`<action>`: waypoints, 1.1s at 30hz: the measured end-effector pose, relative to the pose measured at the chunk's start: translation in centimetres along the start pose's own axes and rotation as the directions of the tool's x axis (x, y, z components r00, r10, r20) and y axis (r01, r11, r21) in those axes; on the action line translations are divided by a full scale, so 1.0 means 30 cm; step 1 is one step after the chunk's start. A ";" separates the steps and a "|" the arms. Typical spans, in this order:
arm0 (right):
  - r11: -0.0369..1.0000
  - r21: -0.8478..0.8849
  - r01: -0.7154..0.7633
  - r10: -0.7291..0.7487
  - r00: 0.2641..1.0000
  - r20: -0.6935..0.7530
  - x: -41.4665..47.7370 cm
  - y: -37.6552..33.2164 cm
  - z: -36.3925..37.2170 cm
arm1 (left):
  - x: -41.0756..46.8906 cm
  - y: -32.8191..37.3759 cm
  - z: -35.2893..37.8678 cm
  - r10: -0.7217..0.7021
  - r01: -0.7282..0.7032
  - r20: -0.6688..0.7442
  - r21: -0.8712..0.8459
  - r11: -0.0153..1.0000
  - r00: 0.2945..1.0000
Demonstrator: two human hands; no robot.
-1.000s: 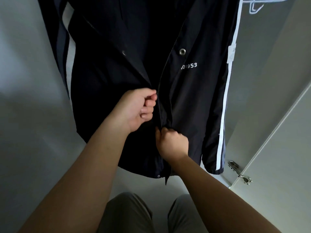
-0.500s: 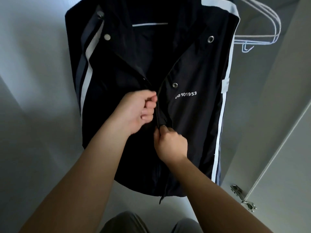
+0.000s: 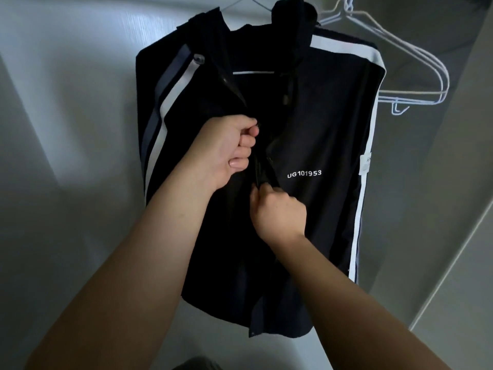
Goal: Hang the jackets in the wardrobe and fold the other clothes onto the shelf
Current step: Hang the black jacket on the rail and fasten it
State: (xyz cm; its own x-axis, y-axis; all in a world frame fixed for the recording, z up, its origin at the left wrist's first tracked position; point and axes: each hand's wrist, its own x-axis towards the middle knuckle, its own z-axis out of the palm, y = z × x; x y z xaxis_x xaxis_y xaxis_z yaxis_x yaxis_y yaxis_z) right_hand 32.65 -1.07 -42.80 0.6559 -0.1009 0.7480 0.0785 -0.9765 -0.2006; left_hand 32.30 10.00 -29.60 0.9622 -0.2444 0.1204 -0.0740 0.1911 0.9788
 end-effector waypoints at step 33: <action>0.983 0.040 0.180 -0.176 0.979 -0.099 0.311 -0.089 -0.238 | 0.092 0.187 0.002 0.352 -0.345 -0.046 0.118 0.931 0.935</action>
State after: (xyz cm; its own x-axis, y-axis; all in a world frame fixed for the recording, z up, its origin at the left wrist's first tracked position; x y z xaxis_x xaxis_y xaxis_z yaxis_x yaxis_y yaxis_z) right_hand 33.21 -0.77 -30.75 0.5541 0.0539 0.8307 0.2256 -0.9703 -0.0876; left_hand 34.52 10.32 -23.76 0.8853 -0.1176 0.4499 -0.4319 0.1506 0.8892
